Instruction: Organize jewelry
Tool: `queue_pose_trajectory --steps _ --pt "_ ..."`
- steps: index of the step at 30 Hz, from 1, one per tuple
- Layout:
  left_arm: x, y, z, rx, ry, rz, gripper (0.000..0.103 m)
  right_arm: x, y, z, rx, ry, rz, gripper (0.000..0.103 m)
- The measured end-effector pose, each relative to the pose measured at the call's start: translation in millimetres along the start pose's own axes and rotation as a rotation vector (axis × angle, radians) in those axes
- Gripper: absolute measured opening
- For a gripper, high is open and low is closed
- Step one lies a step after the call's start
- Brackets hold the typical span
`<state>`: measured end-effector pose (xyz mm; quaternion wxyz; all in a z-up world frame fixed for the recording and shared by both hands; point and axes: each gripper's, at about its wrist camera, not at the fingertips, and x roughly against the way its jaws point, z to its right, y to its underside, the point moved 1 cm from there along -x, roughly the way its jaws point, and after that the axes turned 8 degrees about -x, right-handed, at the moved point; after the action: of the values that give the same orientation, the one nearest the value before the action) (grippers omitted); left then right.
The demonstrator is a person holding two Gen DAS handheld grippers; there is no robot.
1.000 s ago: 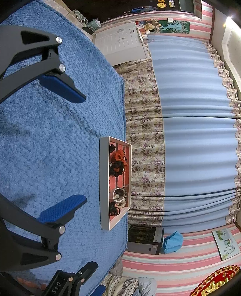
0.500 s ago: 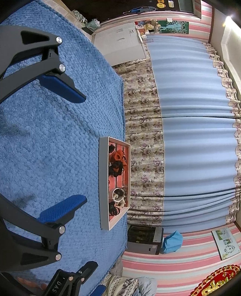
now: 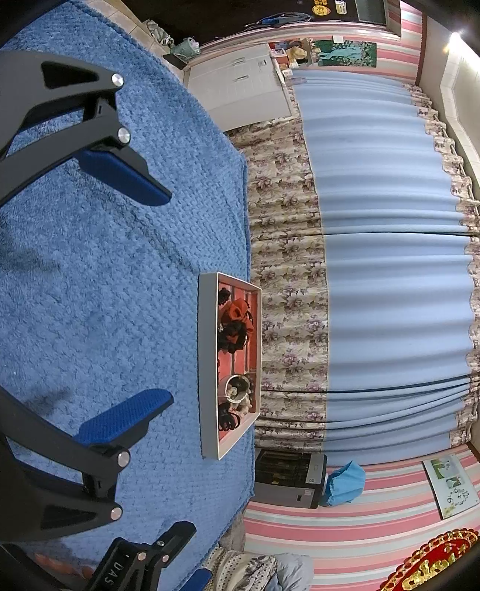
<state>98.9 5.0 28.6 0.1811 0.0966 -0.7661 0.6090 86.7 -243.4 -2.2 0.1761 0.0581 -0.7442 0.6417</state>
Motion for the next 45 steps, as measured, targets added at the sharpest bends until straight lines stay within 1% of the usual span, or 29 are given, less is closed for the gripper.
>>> queue_pose_trajectory --steps 45 --pt "0.8 -2.2 1.2 0.006 -0.004 -0.008 0.097 -0.5 0.5 1.5 0.008 0.004 -0.005 0.099"
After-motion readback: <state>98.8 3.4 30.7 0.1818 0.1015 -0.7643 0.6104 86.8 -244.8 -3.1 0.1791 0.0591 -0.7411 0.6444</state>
